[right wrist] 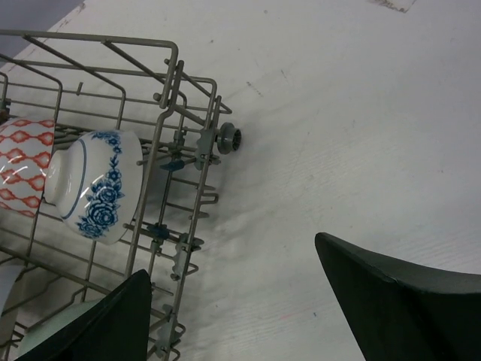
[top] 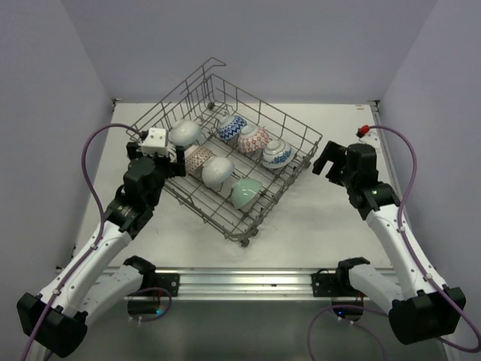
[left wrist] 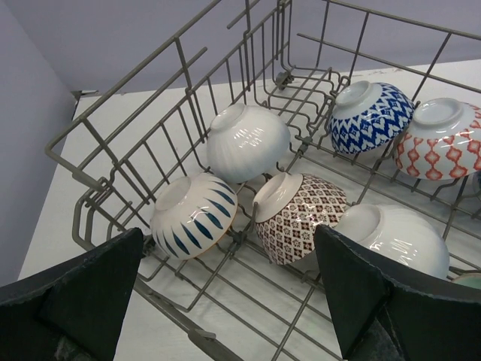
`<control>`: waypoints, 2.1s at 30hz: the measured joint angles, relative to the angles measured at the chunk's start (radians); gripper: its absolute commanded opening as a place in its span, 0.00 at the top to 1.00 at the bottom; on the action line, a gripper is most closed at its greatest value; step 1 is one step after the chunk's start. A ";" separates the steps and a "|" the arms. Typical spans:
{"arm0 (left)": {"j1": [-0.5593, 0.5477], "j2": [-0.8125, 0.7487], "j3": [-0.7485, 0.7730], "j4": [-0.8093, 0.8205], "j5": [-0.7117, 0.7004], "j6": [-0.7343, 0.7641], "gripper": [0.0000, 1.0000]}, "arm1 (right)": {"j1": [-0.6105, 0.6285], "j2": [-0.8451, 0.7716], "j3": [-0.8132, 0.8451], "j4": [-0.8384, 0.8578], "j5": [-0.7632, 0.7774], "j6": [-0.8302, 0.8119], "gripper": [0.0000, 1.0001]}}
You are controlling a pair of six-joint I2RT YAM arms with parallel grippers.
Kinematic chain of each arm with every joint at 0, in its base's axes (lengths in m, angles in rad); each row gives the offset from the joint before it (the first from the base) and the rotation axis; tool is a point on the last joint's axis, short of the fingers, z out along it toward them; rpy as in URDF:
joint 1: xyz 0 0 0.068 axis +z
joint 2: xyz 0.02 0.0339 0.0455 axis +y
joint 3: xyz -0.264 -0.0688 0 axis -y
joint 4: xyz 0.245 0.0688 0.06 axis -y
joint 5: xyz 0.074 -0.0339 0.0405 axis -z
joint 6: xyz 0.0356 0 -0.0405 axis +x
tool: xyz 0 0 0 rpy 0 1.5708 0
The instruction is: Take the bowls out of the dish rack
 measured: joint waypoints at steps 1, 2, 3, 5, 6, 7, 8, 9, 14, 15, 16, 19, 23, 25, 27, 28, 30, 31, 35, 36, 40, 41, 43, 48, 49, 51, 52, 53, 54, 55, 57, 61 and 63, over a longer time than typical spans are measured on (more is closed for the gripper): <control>0.000 0.000 0.000 0.000 -0.006 0.000 0.00 | 0.000 0.000 -0.003 0.001 0.000 0.000 0.01; 0.000 0.000 0.000 0.000 -0.010 0.000 0.00 | 0.000 -0.001 -0.010 0.002 -0.001 0.002 0.01; 0.000 0.000 0.000 0.000 -0.014 0.000 0.00 | 0.000 -0.001 -0.013 0.002 -0.002 0.003 0.01; 0.000 0.000 0.000 0.000 -0.018 0.000 0.00 | 0.000 -0.001 -0.017 0.003 -0.003 0.003 0.01; 0.000 0.000 0.000 0.000 -0.020 0.000 0.00 | 0.000 -0.001 -0.019 0.003 -0.005 0.002 0.01; 0.000 0.000 0.000 0.000 -0.021 0.000 0.00 | 0.000 -0.002 -0.020 0.003 -0.010 0.000 0.01; 0.000 0.000 0.000 0.000 -0.022 0.000 0.00 | 0.000 -0.002 -0.021 0.004 -0.018 -0.002 0.01; 0.000 0.000 0.000 0.000 -0.022 0.000 0.00 | 0.000 -0.002 -0.022 0.004 -0.029 -0.005 0.01; -0.001 0.000 0.000 0.000 -0.021 0.000 0.00 | 0.000 -0.002 -0.026 0.013 -0.117 -0.017 0.01; -0.001 0.000 0.000 0.000 -0.021 0.000 0.00 | 0.000 -0.002 -0.024 0.013 -0.143 -0.019 0.02; -0.001 -0.001 0.000 0.000 -0.021 0.000 0.00 | 0.000 -0.001 -0.018 0.011 -0.172 -0.019 0.01; -0.001 -0.006 0.000 -0.001 -0.021 0.000 0.00 | 0.000 0.006 0.035 0.006 -0.264 -0.012 0.01; -0.001 -0.016 0.000 -0.003 -0.021 0.000 0.00 | 0.005 0.017 0.135 0.040 -0.350 0.027 0.02; -0.001 -0.023 0.000 -0.003 -0.019 0.000 0.00 | 0.015 0.042 0.185 0.072 -0.377 0.044 0.02; -0.001 -0.028 0.000 -0.003 -0.014 -0.001 0.00 | 0.035 0.087 0.232 0.097 -0.391 0.064 0.02; -0.001 -0.029 0.000 -0.003 -0.010 -0.001 0.00 | 0.052 0.120 0.254 0.108 -0.392 0.072 0.03; -0.001 -0.027 0.000 -0.004 -0.003 -0.001 0.00 | 0.095 0.189 0.293 0.128 -0.388 0.085 0.04; -0.001 -0.027 0.000 -0.004 -0.001 -0.001 0.00 | 0.129 0.232 0.314 0.129 -0.376 0.089 0.04; -0.001 -0.026 0.000 -0.004 0.003 -0.001 0.00 | 0.262 0.400 0.401 0.126 -0.314 0.124 0.04; -0.001 -0.025 0.000 -0.004 0.003 -0.001 0.00 | 0.287 0.430 0.411 0.125 -0.302 0.140 0.06; -0.002 -0.023 0.000 -0.004 0.004 -0.001 0.00 | 0.341 0.494 0.416 0.126 -0.248 0.214 0.06; -0.002 -0.023 0.000 -0.004 0.004 -0.001 0.00 | 0.351 0.504 0.416 0.127 -0.233 0.232 0.06; -0.003 -0.023 0.000 -0.004 0.005 -0.001 0.00 | 0.373 0.528 0.420 0.127 -0.209 0.261 0.07; -0.009 -0.019 0.000 -0.004 0.010 -0.001 0.00 | 0.463 0.617 0.454 0.135 -0.180 0.307 0.06; -0.010 -0.017 0.000 -0.004 0.010 -0.001 0.00 | 0.483 0.633 0.454 0.135 -0.177 0.315 0.06; -0.013 -0.017 0.000 -0.004 0.015 -0.001 0.00 | 0.521 0.663 0.457 0.134 -0.166 0.324 0.05; -0.014 -0.017 0.000 -0.004 0.018 -0.001 0.00 | 0.539 0.678 0.460 0.134 -0.156 0.328 0.05; -0.014 -0.017 0.000 -0.004 0.018 -0.001 0.00 | 0.552 0.690 0.465 0.131 -0.152 0.331 0.05; -0.015 -0.017 0.000 -0.004 0.021 -0.001 0.00 | 0.567 0.708 0.472 0.131 -0.149 0.334 0.05; -0.015 -0.017 0.000 -0.004 0.021 -0.001 0.00 | 0.575 0.717 0.477 0.132 -0.148 0.338 0.04; -0.016 -0.017 0.000 -0.004 0.023 -0.001 0.00 | 0.586 0.741 0.489 0.133 -0.146 0.348 0.01; -0.021 -0.017 0.000 -0.004 0.027 -0.001 0.00 | 0.587 0.763 0.499 0.133 -0.127 0.371 0.01; -0.022 -0.017 0.000 -0.004 0.029 -0.001 0.00 | 0.587 0.776 0.513 0.132 -0.113 0.387 0.02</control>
